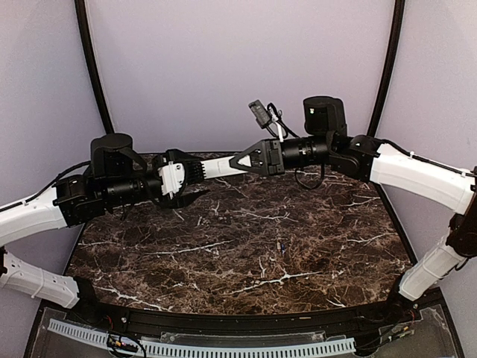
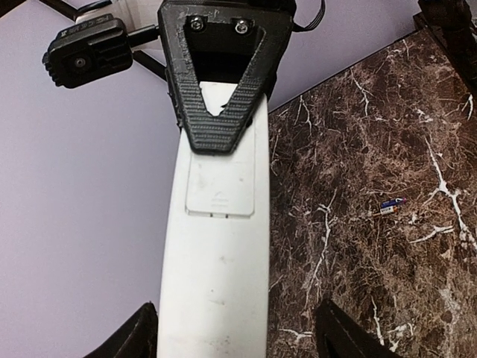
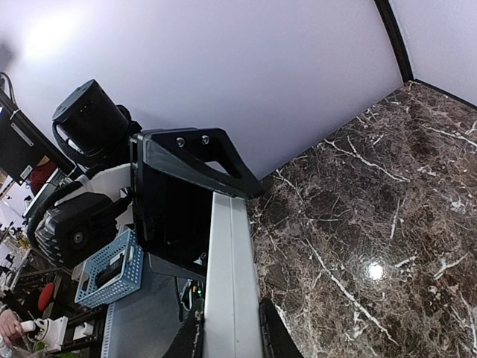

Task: Load the batteries into the remote control
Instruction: Pass from the right arm to the left

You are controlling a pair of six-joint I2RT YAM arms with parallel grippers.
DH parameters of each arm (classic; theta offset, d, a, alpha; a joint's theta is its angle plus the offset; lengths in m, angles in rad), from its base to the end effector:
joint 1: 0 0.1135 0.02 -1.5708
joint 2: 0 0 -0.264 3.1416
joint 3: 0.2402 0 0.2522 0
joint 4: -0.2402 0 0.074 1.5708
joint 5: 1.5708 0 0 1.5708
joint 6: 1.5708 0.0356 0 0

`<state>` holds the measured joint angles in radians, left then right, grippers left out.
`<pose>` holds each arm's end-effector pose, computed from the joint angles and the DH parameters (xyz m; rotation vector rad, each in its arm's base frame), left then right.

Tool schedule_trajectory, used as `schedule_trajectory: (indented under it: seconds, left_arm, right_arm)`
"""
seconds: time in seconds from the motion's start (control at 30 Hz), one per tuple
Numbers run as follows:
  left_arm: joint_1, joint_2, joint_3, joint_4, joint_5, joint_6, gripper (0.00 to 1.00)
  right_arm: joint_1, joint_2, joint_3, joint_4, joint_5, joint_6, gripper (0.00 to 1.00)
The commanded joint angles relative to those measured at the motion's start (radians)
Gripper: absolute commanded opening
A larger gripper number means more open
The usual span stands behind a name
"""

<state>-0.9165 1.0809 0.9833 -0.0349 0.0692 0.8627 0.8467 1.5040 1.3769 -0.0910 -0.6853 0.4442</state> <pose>0.1526 -0.2030 0.3678 1.3556 1.0324 -0.0990 0.2164 0.2787 0.3834 -0.9306 1.7870 1.4872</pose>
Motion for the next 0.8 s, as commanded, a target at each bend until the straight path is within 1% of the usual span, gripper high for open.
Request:
schedule_trajectory:
  seconds: [0.0, 0.03, 0.07, 0.1, 0.13, 0.17, 0.2, 0.23, 0.3, 0.33, 0.37, 0.43, 0.47, 0.5, 0.63, 0.7, 0.77]
  left_arm:
    - [-0.002, 0.009, 0.023, 0.029, -0.016, 0.015, 0.63]
    - [-0.002, 0.011, 0.023, 0.044, -0.019, 0.014, 0.53]
    - [-0.002, 0.012, 0.023, 0.058, -0.022, 0.012, 0.47]
    - [-0.002, 0.013, 0.023, 0.061, -0.021, 0.006, 0.34]
    - [-0.001, 0.009, 0.022, 0.065, -0.019, 0.001, 0.27]
    - [-0.002, 0.006, 0.021, 0.066, -0.017, -0.009, 0.16]
    - [-0.002, -0.002, 0.016, 0.069, -0.014, -0.014, 0.12]
    - [-0.002, -0.007, 0.014, 0.07, -0.013, -0.023, 0.06]
    - [-0.002, -0.02, 0.005, 0.065, -0.008, -0.034, 0.0]
    - [-0.002, -0.027, 0.003, 0.06, -0.007, -0.04, 0.0]
    - [-0.002, -0.029, 0.004, 0.048, -0.008, -0.05, 0.0]
    - [-0.002, -0.034, 0.01, 0.029, -0.012, -0.061, 0.0]
    - [-0.002, -0.034, 0.01, 0.021, -0.013, -0.062, 0.0]
    - [-0.002, -0.035, 0.008, 0.014, -0.014, -0.062, 0.0]
    - [-0.002, -0.033, 0.008, 0.009, -0.01, -0.061, 0.0]
    - [-0.002, -0.032, 0.009, 0.004, -0.004, -0.061, 0.0]
    - [-0.001, -0.032, 0.01, -0.004, 0.002, -0.061, 0.0]
  right_arm:
    - [-0.001, 0.001, 0.015, 0.036, -0.031, 0.007, 0.0]
    - [-0.001, 0.002, 0.014, 0.037, -0.033, 0.007, 0.0]
    - [-0.001, 0.003, 0.014, 0.037, -0.033, 0.005, 0.0]
    - [-0.001, 0.005, 0.014, 0.037, -0.032, 0.004, 0.0]
    - [-0.001, 0.005, 0.014, 0.034, -0.029, 0.002, 0.0]
    - [-0.001, 0.005, 0.013, 0.031, -0.025, 0.0, 0.0]
    - [-0.001, 0.005, 0.013, 0.026, -0.017, -0.004, 0.0]
    - [-0.002, 0.004, 0.012, 0.023, -0.011, -0.008, 0.0]
    - [-0.001, 0.004, 0.01, 0.014, 0.009, -0.013, 0.0]
    - [-0.001, 0.006, 0.01, 0.009, 0.021, -0.014, 0.01]
    - [-0.001, 0.01, 0.012, 0.001, 0.034, -0.017, 0.11]
    - [0.0, 0.022, 0.019, -0.013, 0.048, -0.022, 0.38]
    - [0.002, 0.03, 0.023, -0.014, 0.047, -0.025, 0.45]
    - [0.004, 0.039, 0.029, -0.019, 0.047, -0.028, 0.5]
    - [0.011, 0.064, 0.053, -0.027, 0.065, -0.039, 0.6]
    - [0.012, 0.068, 0.06, -0.029, 0.081, -0.043, 0.68]
    - [0.012, 0.069, 0.064, -0.026, 0.09, -0.046, 0.71]
